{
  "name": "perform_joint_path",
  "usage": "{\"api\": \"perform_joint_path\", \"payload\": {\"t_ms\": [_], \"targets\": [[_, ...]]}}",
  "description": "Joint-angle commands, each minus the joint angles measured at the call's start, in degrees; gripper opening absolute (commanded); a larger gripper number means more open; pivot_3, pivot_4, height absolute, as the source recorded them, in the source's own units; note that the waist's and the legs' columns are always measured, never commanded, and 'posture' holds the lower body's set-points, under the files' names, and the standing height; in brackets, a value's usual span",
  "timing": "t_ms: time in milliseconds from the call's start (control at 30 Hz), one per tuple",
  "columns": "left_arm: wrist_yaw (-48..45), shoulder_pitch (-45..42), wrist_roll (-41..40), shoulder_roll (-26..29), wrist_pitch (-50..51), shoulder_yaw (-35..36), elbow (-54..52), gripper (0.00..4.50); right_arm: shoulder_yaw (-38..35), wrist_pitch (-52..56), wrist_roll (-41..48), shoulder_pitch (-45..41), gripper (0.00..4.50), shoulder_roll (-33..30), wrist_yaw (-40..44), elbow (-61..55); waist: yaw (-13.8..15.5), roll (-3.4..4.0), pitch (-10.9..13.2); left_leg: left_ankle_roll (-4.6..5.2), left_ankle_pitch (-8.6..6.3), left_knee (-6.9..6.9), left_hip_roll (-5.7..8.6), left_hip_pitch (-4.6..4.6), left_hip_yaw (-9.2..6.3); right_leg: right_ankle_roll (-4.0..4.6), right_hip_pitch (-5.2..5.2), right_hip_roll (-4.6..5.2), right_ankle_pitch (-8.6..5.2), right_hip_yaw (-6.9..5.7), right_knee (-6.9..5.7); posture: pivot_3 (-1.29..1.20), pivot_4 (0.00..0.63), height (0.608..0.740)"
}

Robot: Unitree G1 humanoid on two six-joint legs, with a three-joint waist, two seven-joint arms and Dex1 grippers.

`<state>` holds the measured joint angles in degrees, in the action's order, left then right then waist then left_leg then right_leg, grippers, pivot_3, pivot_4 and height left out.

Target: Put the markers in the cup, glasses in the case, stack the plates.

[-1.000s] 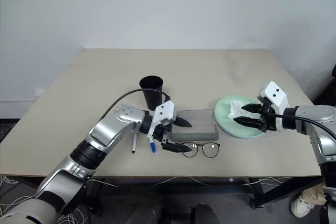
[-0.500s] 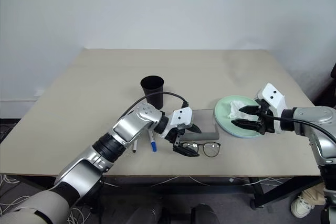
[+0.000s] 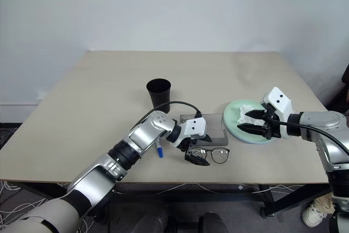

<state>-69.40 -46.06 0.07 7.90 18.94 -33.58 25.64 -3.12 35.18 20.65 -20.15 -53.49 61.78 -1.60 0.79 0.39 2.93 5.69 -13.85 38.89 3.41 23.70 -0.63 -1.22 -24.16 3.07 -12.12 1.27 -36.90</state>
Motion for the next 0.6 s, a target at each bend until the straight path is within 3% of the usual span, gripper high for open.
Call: {"api": "perform_joint_path", "payload": {"t_ms": [33,533,600], "targets": [[0.4,-1.2,0.9,-0.9,-1.6,0.2,0.4,4.5,-1.1,0.0,0.4,-1.6,2.96,-0.3,-0.5,-1.5,0.0,0.0,0.0,0.0,0.0,0.0,0.0,0.0,0.0,0.0,0.0,0.0,0.0,0.0,0.0,0.0,0.0,0.731],[1.1,-1.0,2.6,-2.9,-1.8,0.4,3.3,4.5,-1.1,0.3,0.5,-1.4,2.96,0.5,-1.6,-2.0,0.0,0.0,0.0,0.01,0.0,0.09,0.0,-0.01,0.0,-0.05,0.05,0.01,0.05,-0.01,0.0,0.0,0.0,0.731],[1.3,-1.0,3.0,-2.9,-2.0,0.2,3.5,4.12,-1.0,0.4,0.5,-1.3,2.99,0.5,-1.8,-2.0,0.0,0.0,0.0,0.02,0.0,0.1,0.0,-0.01,0.0,-0.05,0.06,0.01,0.06,-0.01,0.0,0.0,0.0,0.731]]}}
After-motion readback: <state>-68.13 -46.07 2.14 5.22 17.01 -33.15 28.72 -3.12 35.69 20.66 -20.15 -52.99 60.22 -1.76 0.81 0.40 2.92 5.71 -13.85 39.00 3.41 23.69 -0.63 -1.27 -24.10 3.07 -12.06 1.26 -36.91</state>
